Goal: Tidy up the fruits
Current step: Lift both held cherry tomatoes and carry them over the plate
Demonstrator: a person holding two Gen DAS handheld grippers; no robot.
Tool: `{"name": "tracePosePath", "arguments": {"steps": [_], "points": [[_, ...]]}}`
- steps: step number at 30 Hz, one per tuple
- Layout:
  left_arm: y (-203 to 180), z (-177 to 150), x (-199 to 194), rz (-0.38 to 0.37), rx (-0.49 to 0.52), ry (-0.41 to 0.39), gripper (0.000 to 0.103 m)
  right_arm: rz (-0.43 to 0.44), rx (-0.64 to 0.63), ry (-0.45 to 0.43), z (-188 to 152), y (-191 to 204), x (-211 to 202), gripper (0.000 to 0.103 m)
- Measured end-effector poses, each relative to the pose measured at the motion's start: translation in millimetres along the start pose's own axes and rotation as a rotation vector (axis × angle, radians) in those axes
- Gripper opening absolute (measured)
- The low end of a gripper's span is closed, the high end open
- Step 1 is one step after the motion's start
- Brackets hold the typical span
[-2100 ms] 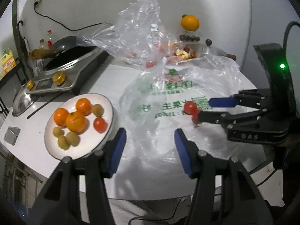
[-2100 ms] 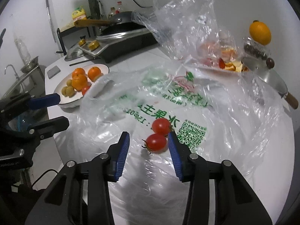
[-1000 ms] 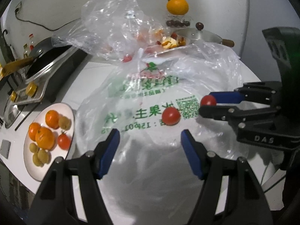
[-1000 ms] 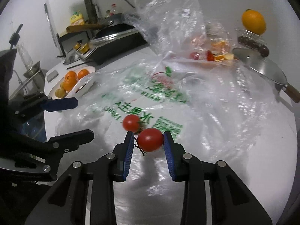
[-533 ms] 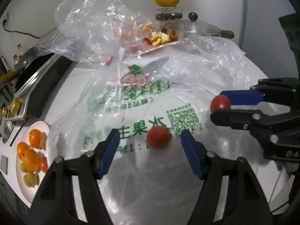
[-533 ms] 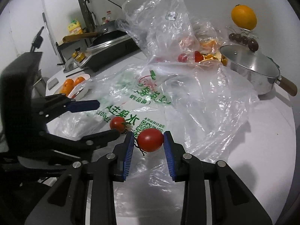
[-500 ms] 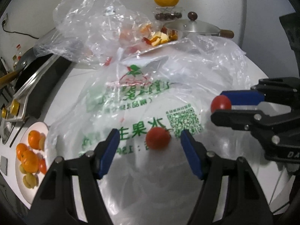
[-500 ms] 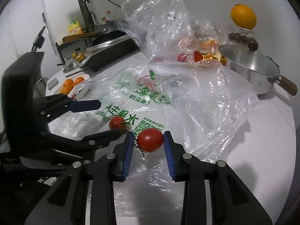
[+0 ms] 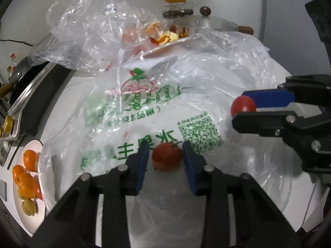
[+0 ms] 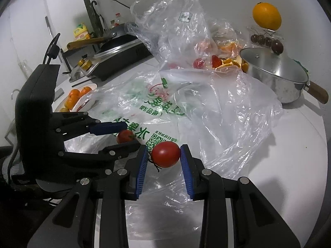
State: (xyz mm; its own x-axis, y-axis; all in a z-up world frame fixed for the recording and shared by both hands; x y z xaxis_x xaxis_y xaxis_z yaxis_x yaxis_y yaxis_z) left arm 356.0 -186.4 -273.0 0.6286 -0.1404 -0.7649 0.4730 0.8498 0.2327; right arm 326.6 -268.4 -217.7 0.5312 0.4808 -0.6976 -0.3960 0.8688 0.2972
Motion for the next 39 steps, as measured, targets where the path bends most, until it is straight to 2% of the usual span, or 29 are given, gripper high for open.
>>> {"name": "tracePosePath", "arguments": {"steps": [2,10,23,29,31,39], "points": [[1,1,-6,-0.002,0.001,-0.018,0.034,-0.007,-0.003,-0.002,1,2,-1,0.034],[4,-3,-20,-0.03,-0.005,-0.05,0.02,-0.022,-0.017,-0.018,6,16,-6,0.034],[5,-8,-35,-0.06,-0.013,-0.074,0.019,-0.06,-0.023,-0.03,6,22,-13,0.034],[6,-8,-18,-0.078,-0.034,-0.035,0.034,-0.06,-0.016,-0.028,3,20,-14,0.034],[4,-9,-15,-0.072,-0.024,-0.025,0.055,-0.06,-0.009,-0.027,3,18,-13,0.034],[-1,-5,0,-0.046,0.02,-0.005,0.056,-0.06,0.011,-0.019,3,7,-7,0.034]]}}
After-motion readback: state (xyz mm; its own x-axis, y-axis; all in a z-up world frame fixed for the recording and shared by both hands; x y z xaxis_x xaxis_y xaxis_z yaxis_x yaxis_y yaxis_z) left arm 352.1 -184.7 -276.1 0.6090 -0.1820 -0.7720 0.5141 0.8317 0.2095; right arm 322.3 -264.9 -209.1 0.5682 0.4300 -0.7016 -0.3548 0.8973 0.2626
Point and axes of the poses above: each gripper's, at about its wrist camera, not at the fingertips, and x roughly the way its jaws point, y to its left, z to its top, the point moved 7 cm from there along x, roughly the way its jaws point, and after that the axes turned 10 degrees about x, right-handed, at the moved point
